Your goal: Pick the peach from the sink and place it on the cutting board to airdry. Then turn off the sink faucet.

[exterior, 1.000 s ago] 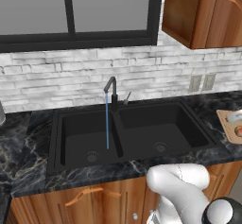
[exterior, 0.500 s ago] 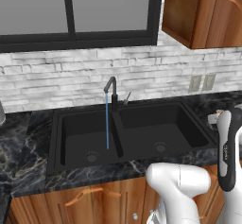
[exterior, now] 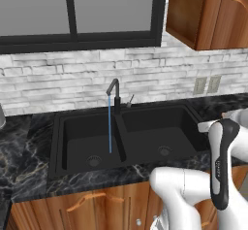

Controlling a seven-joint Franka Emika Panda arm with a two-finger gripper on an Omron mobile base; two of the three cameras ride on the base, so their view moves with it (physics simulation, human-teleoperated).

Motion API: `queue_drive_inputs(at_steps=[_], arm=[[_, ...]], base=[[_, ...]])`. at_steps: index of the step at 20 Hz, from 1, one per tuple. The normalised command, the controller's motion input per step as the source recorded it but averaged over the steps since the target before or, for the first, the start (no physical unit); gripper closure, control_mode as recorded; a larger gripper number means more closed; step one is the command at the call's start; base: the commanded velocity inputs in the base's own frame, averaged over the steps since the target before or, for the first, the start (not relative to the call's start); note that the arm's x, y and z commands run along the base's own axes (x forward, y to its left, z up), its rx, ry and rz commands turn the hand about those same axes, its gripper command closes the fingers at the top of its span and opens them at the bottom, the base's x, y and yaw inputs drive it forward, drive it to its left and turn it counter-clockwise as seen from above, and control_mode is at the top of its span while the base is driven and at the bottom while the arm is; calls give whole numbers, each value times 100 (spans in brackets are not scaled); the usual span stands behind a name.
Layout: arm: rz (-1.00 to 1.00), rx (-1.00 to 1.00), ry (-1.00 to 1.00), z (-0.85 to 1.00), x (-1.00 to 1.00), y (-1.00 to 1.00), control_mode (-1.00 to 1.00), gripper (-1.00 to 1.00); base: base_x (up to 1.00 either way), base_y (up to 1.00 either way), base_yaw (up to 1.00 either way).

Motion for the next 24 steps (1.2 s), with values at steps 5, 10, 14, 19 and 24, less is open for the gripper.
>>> queue_drive_inputs(at_steps=[5,10,14,19,24], arm=[[17,0,0,31,0,20,-100,-100],[13,3,-6,18,0,21,-100,-100],[6,0,-18,0,0,18,-100,-100],[7,3,-24,-1,4,14,-100,-100],[8,4,-14,0,25,16,-100,-100]], base=[[0,0,0],[0,0,0],[0,0,0],[0,0,0],[0,0,0]])
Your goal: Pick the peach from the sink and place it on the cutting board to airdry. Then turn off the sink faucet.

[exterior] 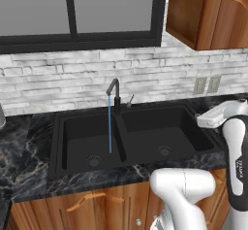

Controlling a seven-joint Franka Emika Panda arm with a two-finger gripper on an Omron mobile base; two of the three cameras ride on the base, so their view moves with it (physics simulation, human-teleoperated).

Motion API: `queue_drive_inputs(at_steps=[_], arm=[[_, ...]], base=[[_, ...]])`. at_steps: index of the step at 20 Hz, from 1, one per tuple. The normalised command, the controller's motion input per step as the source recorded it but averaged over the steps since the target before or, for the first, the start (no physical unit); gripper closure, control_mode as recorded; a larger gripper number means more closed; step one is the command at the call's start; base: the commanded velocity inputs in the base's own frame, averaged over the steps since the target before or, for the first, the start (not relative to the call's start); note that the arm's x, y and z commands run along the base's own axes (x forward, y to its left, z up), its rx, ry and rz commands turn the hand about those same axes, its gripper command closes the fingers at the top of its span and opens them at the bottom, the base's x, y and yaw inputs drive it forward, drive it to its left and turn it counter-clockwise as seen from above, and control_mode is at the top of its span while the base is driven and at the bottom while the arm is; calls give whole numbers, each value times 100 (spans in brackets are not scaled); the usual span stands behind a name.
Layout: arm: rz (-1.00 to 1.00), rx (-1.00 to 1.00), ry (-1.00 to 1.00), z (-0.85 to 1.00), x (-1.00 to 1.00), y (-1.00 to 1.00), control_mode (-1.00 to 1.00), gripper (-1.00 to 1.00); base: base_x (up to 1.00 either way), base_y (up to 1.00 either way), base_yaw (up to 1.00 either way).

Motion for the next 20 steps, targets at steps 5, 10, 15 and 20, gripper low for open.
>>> queue_drive_inputs(at_steps=[5,10,15,20], arm=[[13,0,-6,-1,27,31,-100,-100],[13,0,-5,-1,32,17,-100,-100],[12,0,-1,-9,41,5,-100,-100],[11,0,0,-13,51,11,-100,-100]], base=[[0,0,0],[0,0,0],[0,0,0],[0,0,0]])
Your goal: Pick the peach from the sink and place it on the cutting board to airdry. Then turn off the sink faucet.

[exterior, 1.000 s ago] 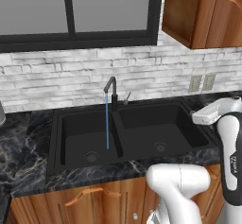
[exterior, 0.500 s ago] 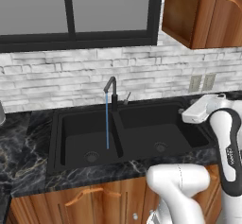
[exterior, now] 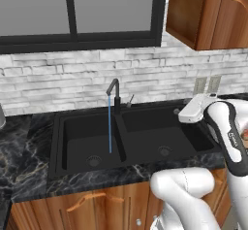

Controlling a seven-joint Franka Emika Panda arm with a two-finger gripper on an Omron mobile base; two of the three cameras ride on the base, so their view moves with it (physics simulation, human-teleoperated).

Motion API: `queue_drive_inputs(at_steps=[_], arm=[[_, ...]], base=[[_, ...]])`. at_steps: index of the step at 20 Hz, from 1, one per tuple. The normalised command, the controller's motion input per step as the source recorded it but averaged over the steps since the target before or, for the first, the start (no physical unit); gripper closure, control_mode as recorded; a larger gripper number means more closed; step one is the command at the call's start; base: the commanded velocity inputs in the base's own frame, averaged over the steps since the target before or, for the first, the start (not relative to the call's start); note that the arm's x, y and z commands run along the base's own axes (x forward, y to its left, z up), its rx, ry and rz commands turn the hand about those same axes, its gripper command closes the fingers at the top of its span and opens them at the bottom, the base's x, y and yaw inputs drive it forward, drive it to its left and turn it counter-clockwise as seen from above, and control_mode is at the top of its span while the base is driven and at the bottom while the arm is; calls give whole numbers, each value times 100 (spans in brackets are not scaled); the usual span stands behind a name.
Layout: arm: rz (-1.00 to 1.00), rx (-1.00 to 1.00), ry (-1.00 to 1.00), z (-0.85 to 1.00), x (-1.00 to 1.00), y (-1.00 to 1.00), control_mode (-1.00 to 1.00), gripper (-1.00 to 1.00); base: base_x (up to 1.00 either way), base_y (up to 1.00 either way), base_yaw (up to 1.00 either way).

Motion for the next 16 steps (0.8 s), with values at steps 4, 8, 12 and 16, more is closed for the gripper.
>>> queue_drive_inputs(at_steps=[4,8,12,16], arm=[[3,0,0,-21,42,18,-100,-100],[0,0,0,-28,45,18,-100,-100],[0,0,0,-28,48,22,-100,-100],[0,0,0,-20,54,12,-100,-100]], base=[[0,0,0],[0,0,0],[0,0,0],[0,0,0]])
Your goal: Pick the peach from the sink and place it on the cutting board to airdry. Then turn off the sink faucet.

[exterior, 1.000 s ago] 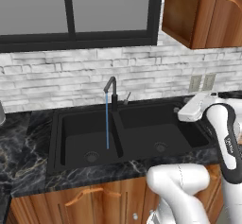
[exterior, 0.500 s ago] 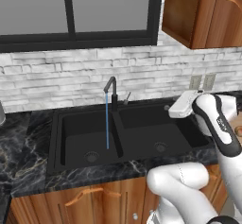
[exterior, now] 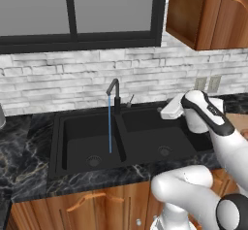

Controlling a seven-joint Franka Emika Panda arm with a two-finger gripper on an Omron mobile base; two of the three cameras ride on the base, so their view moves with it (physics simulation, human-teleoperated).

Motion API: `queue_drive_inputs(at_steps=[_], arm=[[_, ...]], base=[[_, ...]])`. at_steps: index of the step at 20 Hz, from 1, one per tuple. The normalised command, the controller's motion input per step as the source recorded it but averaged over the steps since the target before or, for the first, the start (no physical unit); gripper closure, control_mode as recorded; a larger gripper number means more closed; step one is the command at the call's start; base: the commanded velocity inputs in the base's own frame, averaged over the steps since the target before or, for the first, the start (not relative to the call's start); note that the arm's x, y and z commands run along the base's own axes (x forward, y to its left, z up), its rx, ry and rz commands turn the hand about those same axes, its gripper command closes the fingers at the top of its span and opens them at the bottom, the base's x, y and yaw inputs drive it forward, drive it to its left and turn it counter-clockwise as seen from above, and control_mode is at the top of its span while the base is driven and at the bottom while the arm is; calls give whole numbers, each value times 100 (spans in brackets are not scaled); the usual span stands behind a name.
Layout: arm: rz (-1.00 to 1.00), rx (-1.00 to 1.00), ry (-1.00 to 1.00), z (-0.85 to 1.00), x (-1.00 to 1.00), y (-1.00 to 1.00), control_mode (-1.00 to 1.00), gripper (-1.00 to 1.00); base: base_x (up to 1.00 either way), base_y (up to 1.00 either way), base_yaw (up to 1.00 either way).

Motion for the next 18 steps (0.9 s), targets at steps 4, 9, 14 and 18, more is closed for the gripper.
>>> queue_drive_inputs(at_steps=[4,9,14,18], arm=[[0,0,0,-17,51,3,-100,-100],[3,0,0,-15,47,0,-100,-100],[3,0,0,-12,45,1,-100,-100],[3,0,0,-12,41,2,-100,-100]], base=[[0,0,0],[0,0,0],[0,0,0],[0,0,0]])
